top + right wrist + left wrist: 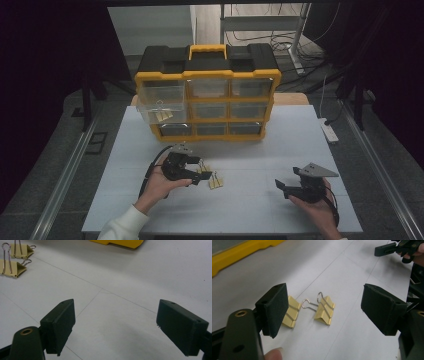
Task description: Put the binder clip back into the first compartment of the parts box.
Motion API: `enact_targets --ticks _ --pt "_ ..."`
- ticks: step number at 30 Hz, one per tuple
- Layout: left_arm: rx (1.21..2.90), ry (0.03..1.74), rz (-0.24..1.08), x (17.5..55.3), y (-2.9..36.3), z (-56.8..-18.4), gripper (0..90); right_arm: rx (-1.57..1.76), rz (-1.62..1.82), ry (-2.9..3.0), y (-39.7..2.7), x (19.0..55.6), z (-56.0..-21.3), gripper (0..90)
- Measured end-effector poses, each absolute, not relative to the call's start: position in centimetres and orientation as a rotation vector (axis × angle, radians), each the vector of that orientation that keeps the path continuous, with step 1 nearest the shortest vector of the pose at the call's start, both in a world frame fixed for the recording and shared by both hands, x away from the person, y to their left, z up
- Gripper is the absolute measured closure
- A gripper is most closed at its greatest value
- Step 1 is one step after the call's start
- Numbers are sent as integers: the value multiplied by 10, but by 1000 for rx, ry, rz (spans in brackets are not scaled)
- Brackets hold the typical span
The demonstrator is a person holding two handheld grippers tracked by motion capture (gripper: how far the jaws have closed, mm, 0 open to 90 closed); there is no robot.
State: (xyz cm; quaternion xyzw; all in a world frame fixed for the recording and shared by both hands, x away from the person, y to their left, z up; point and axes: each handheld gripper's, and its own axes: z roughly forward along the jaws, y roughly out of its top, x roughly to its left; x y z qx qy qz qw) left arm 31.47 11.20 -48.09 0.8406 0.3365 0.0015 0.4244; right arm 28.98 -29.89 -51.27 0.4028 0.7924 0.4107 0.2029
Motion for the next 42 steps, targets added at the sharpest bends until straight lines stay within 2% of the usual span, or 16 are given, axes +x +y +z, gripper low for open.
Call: enact_targets --ticks 12,20,25,26,33,37,42 --pt "2173 837 -31 327 91 -498 237 1124 1145 2214 -299 290 -513 158" --pt "2187 833 -39 330 83 -506 319 1123 1140 2215 -299 290 -513 158" --pt "2196 835 -80 332 80 -509 469 1122 1139 2215 -299 290 -513 158" --pt "2196 836 -95 332 80 -510 469 1122 1139 2215 -299 290 -513 158" --pt "2194 804 -142 331 81 -510 813 1119 1139 2216 -299 290 -513 158" --pt "2171 776 -199 329 81 -509 885 1120 1134 2214 -299 290 -513 158" --pt "2186 745 -175 324 78 -507 893 1119 1138 2215 -299 290 -513 158"
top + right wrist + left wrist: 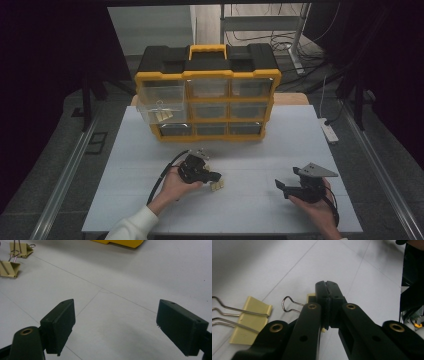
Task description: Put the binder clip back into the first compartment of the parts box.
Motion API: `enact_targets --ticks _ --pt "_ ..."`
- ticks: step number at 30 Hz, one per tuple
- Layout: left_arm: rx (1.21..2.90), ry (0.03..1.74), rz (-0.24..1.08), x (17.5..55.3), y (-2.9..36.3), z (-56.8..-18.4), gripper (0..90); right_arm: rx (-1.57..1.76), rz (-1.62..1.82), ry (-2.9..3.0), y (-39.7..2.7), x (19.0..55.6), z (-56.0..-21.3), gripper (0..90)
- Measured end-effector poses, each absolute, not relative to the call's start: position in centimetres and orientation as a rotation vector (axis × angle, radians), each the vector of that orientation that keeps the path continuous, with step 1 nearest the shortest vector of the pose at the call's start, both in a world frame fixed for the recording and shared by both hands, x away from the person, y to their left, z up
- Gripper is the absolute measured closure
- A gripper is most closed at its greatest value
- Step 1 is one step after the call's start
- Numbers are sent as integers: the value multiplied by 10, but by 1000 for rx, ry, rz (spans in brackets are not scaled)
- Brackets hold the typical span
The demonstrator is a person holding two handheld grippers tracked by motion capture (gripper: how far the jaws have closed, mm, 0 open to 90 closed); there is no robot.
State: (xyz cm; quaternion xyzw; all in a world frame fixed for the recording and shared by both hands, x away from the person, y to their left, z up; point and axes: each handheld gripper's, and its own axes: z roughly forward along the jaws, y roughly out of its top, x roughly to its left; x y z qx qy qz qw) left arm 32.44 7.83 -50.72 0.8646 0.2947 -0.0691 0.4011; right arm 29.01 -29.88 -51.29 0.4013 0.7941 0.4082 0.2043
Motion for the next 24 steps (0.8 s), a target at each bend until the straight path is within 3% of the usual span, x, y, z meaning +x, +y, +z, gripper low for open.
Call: enact_targets --ticks 24 --pt "1979 668 -68 298 99 -459 893 1121 1142 2210 -300 290 -513 159"
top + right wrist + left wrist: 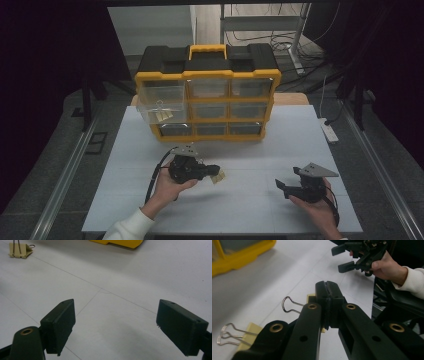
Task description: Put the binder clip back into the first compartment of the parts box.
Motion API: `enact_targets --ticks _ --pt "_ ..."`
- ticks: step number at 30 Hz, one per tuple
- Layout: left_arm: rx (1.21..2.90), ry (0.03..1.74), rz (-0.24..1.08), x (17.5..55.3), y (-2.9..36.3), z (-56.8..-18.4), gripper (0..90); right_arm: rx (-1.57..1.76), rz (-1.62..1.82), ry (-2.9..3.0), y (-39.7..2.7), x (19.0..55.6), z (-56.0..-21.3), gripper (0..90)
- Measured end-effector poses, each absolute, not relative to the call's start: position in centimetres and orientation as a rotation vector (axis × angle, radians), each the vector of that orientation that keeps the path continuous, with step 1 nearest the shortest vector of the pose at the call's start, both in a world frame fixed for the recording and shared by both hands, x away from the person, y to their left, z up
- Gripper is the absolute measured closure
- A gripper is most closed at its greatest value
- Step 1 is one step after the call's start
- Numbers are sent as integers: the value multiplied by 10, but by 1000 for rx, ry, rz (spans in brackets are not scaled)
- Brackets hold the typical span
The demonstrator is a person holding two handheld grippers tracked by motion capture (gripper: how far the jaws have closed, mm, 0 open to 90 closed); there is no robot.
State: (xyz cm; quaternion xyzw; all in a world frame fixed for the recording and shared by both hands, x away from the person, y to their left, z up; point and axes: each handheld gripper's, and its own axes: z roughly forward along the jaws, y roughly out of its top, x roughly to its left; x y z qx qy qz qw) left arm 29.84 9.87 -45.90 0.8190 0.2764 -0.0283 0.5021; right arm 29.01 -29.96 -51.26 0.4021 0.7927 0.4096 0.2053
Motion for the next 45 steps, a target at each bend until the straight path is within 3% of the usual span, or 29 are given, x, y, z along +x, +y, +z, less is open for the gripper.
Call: enact_targets --ticks 45 --pt "1790 621 135 268 148 -387 893 1124 1147 2197 -300 290 -512 160"
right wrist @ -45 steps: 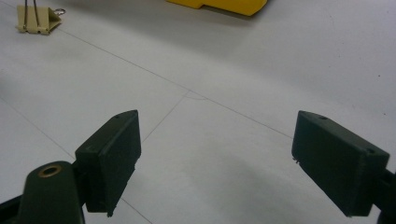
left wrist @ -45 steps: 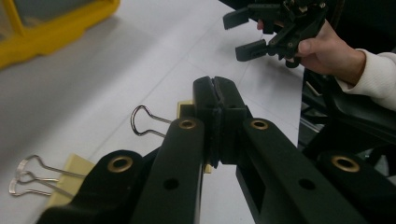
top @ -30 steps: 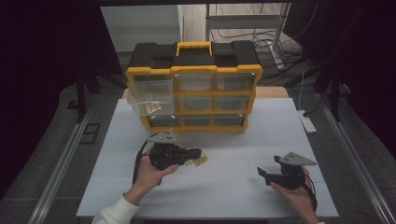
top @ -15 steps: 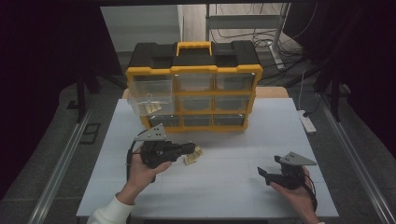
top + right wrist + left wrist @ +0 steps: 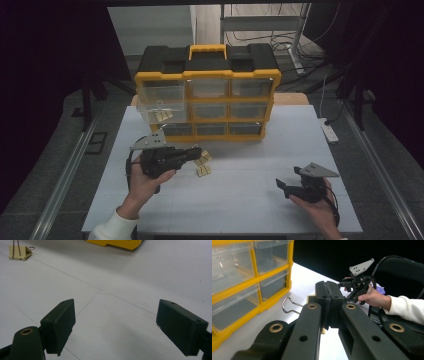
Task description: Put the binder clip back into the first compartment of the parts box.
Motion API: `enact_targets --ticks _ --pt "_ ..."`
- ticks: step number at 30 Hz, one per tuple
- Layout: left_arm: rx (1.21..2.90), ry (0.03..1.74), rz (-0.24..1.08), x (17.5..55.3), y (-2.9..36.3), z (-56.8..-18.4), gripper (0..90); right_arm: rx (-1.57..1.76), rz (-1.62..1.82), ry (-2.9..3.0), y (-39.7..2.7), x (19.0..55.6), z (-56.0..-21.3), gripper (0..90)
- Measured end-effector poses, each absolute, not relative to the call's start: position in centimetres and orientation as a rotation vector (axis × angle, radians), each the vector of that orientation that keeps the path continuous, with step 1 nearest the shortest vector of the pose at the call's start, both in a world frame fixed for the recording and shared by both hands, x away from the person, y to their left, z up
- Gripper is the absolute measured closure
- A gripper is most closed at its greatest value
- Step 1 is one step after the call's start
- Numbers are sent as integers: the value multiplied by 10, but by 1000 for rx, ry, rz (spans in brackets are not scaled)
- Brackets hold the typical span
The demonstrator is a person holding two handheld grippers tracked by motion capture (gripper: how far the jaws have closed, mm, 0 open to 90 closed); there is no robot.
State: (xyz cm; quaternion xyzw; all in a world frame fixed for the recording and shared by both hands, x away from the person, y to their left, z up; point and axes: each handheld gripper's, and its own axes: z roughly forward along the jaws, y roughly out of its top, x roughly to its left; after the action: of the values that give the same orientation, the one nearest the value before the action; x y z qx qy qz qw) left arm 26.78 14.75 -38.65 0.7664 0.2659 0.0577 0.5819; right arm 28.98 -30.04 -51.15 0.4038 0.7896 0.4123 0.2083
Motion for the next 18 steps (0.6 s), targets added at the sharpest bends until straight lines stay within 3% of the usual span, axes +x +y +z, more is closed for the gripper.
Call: enact_targets --ticks 18 --pt "1743 624 147 264 160 -376 892 1121 1143 2200 -301 290 -511 160"
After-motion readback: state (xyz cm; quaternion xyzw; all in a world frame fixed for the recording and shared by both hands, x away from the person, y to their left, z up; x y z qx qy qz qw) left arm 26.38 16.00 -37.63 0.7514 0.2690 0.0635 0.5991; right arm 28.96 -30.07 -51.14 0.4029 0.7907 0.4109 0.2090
